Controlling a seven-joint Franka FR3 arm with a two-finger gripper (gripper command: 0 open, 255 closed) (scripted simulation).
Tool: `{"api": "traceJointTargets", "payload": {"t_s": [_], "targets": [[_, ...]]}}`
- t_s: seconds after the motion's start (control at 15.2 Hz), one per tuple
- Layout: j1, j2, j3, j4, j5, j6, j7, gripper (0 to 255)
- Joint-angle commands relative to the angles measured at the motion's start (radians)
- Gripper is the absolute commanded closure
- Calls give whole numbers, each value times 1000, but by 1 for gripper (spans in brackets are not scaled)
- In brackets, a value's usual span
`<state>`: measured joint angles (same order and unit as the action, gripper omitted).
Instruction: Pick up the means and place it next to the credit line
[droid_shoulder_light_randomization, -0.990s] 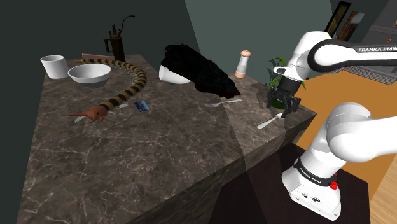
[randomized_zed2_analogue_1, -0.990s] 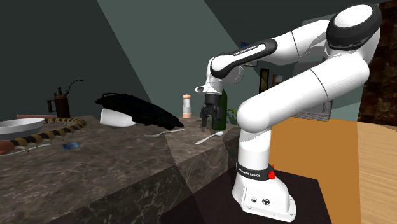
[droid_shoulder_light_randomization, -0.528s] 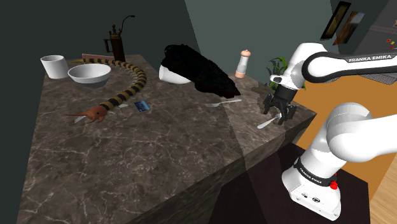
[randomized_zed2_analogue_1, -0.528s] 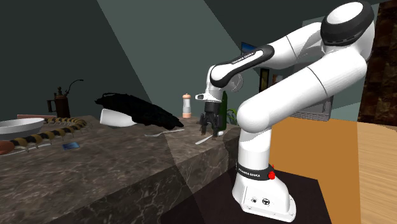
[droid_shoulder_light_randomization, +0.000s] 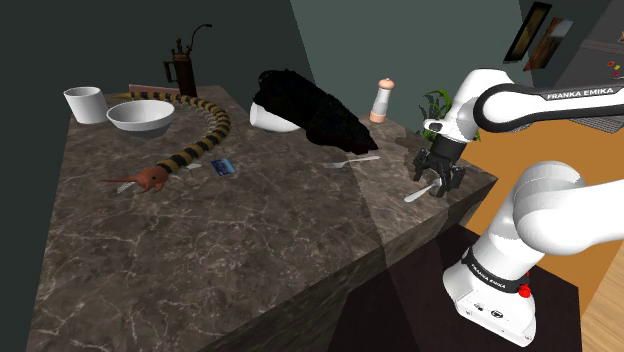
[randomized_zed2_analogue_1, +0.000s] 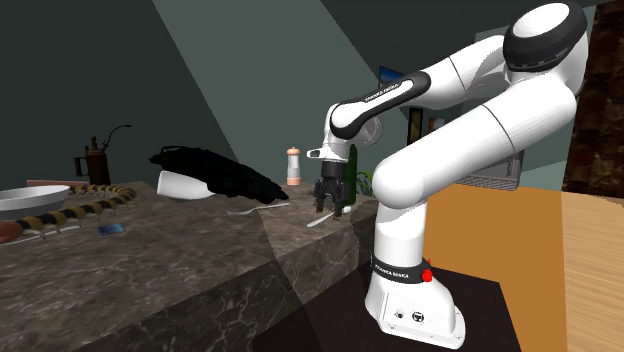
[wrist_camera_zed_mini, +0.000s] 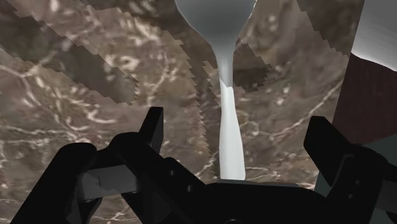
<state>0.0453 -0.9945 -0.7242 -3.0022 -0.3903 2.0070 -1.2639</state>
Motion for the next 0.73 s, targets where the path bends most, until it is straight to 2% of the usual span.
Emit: {"api": "traceJointTargets", "payload": {"t_s": [0.0,0.66], "targets": [[0,0,0,0,0,0,0,255],[1,-12,10,8,8,-19,3,255]]}}
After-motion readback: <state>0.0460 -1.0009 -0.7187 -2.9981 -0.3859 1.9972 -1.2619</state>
